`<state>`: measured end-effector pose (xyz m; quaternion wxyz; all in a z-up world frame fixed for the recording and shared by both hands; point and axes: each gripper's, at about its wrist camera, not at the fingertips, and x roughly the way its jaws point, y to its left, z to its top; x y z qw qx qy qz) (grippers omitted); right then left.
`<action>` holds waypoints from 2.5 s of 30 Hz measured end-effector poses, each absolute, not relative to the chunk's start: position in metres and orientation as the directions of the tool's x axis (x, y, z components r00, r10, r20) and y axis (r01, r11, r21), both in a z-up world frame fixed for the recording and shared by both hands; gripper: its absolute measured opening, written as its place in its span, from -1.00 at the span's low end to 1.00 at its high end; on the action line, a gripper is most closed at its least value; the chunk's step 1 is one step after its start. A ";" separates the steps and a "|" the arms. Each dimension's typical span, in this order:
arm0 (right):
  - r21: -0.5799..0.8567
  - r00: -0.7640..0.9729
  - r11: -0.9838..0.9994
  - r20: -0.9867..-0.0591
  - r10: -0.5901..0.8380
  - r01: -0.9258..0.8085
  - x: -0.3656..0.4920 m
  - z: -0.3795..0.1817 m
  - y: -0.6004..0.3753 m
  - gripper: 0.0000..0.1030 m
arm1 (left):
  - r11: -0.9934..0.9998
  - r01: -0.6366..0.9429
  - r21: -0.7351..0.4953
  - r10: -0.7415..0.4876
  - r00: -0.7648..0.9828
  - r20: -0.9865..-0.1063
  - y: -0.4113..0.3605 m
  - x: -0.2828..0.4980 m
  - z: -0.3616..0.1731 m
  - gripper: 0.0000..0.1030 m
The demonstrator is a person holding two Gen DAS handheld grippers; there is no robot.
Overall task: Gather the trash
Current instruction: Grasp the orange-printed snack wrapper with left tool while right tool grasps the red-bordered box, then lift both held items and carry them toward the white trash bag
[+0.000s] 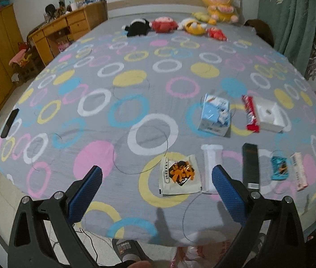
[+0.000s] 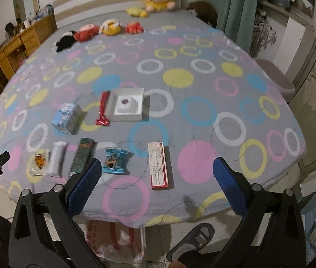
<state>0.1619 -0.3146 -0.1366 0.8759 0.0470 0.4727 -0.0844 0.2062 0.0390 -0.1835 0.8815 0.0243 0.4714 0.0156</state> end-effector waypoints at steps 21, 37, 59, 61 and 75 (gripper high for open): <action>-0.060 0.343 0.984 -0.932 -0.115 0.167 0.222 -0.254 -0.329 0.90 | 0.998 0.034 0.057 0.040 0.380 -0.924 0.026 0.262 -0.289 0.87; -0.078 0.259 0.985 -0.959 -0.117 0.155 0.245 -0.305 -0.340 0.89 | 0.999 0.031 0.029 0.017 0.337 -0.941 0.022 0.282 -0.312 0.87; -0.038 0.319 0.991 -0.945 -0.078 0.130 0.236 -0.294 -0.335 -0.38 | 0.999 -0.008 -0.037 -0.030 0.411 -0.911 0.039 0.268 -0.285 -0.46; -0.036 0.324 0.990 -0.943 -0.078 0.135 0.234 -0.289 -0.335 -0.38 | 0.999 -0.012 -0.036 -0.028 0.421 -0.907 0.043 0.267 -0.281 -0.46; 0.004 0.420 0.990 -0.906 -0.056 0.140 0.207 -0.230 -0.320 -0.38 | 1.000 0.011 0.021 0.012 0.535 -0.845 0.045 0.237 -0.227 -0.47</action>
